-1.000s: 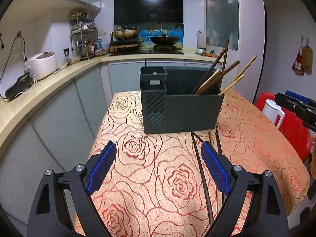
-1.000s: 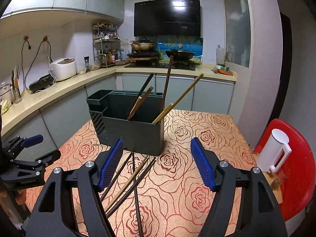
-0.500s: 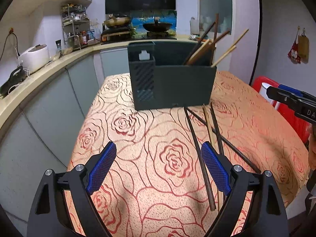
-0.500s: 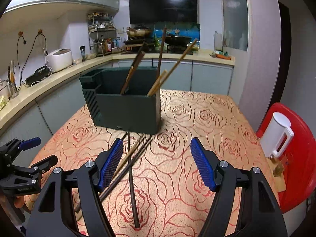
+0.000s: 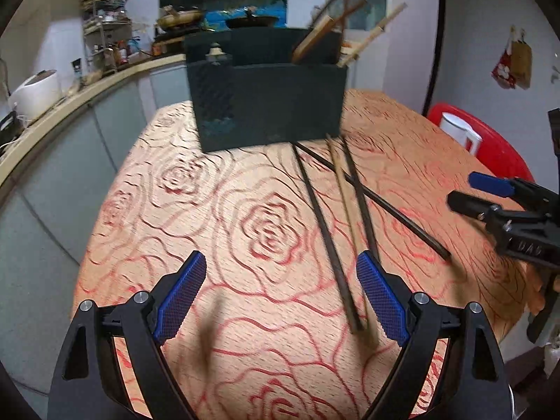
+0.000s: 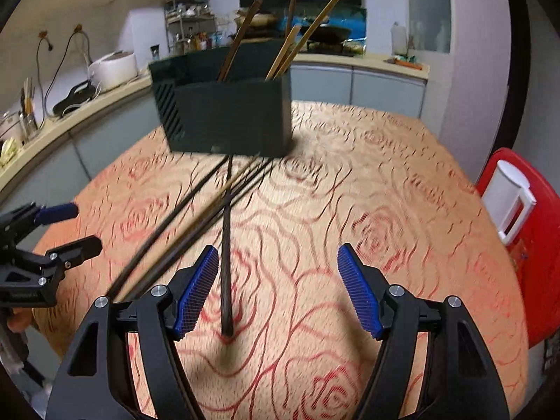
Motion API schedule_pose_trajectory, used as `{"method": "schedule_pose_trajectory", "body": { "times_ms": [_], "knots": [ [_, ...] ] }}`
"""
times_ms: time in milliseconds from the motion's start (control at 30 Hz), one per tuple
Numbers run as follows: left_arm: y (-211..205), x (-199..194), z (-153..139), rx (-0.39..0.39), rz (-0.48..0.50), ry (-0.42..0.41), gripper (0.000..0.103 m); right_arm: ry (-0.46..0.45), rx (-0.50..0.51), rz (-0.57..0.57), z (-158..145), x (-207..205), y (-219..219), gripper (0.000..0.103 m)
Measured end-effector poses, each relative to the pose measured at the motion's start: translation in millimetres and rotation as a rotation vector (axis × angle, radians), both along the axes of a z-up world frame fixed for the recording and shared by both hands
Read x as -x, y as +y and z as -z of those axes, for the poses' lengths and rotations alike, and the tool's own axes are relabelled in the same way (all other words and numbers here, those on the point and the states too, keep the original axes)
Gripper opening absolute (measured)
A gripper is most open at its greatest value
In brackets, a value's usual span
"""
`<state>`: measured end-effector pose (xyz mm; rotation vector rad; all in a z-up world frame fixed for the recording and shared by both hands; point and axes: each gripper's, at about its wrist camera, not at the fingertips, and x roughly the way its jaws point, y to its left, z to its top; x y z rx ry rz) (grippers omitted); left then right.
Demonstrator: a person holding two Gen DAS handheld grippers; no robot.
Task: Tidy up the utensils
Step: 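Withdraw both open tools back over the remaining chopsticks, then grasp a dark brown chopstick with the left tool while the right tool grasps another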
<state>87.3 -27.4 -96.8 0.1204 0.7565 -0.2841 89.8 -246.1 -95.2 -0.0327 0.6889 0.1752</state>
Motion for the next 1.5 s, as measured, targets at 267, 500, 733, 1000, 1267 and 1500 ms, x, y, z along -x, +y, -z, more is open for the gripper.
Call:
{"method": "schedule_pose_trajectory", "body": {
  "times_ms": [267, 500, 733, 1000, 1267, 1500],
  "knots": [
    [-13, -4, 18, -0.038, 0.015, 0.044, 0.085, 0.065, 0.021, -0.067, 26, 9, 16, 0.068],
    [-20, -12, 29, -0.093, -0.002, 0.083, 0.084, 0.089, 0.058, -0.099, 33, 11, 27, 0.055],
    [-17, -11, 30, -0.091, -0.018, 0.078, 0.084, 0.085, 0.051, -0.102, 33, 11, 29, 0.046],
    [-16, -10, 29, -0.086, -0.02, 0.075, 0.081, 0.075, 0.057, -0.104, 32, 11, 28, 0.029],
    [-18, -5, 29, -0.065, 0.013, 0.059, 0.062, 0.069, 0.056, -0.104, 32, 12, 29, 0.027],
    [-22, 0, 29, -0.049, 0.045, 0.048, 0.045, 0.065, 0.058, -0.103, 32, 13, 30, 0.027]
  ]
}}
